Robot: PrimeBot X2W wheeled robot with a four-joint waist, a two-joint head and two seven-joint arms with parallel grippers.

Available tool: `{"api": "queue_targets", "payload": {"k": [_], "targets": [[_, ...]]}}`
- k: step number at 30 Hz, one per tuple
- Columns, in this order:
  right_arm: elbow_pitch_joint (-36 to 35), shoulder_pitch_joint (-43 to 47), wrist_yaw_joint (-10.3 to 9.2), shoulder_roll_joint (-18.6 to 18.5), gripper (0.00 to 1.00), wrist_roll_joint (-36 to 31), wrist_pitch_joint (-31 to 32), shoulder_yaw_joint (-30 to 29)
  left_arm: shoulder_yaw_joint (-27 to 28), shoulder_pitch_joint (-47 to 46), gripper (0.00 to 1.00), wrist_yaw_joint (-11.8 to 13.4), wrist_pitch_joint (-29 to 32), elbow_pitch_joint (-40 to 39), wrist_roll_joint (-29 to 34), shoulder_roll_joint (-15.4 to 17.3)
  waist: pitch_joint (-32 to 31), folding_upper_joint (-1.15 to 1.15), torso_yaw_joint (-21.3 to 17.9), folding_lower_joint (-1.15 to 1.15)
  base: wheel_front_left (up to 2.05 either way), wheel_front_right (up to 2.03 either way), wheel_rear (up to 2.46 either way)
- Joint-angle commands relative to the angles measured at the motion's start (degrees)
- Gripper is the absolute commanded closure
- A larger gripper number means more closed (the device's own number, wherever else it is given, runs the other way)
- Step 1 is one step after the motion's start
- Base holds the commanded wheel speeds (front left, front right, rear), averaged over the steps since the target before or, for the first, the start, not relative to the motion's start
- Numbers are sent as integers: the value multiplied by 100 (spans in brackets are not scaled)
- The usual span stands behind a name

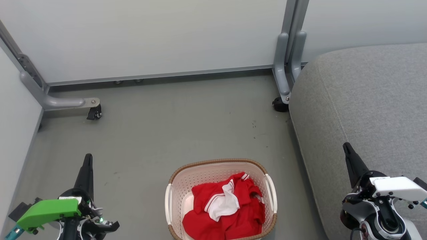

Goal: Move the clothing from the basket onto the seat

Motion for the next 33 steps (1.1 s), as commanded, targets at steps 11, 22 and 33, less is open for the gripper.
{"api": "queue_targets", "payload": {"k": [11, 22, 33], "targets": [[177, 141, -2, 47, 0, -49, -85, 80, -106, 136, 0, 8, -98, 169, 67, -36, -4, 0, -5, 0, 0, 0, 0], [152, 105, -1, -52, 0, -1066, -405, 377, -239, 154, 0, 26, -409, 6, 1327, -5, -3, 0, -41, 0, 0, 0, 0], [22, 94, -1, -51, 0, -2728, -678, 606, -290, 234, 0, 26, -682, -352, 2403, -25, -7, 0, -78, 0, 0, 0, 0]]}}
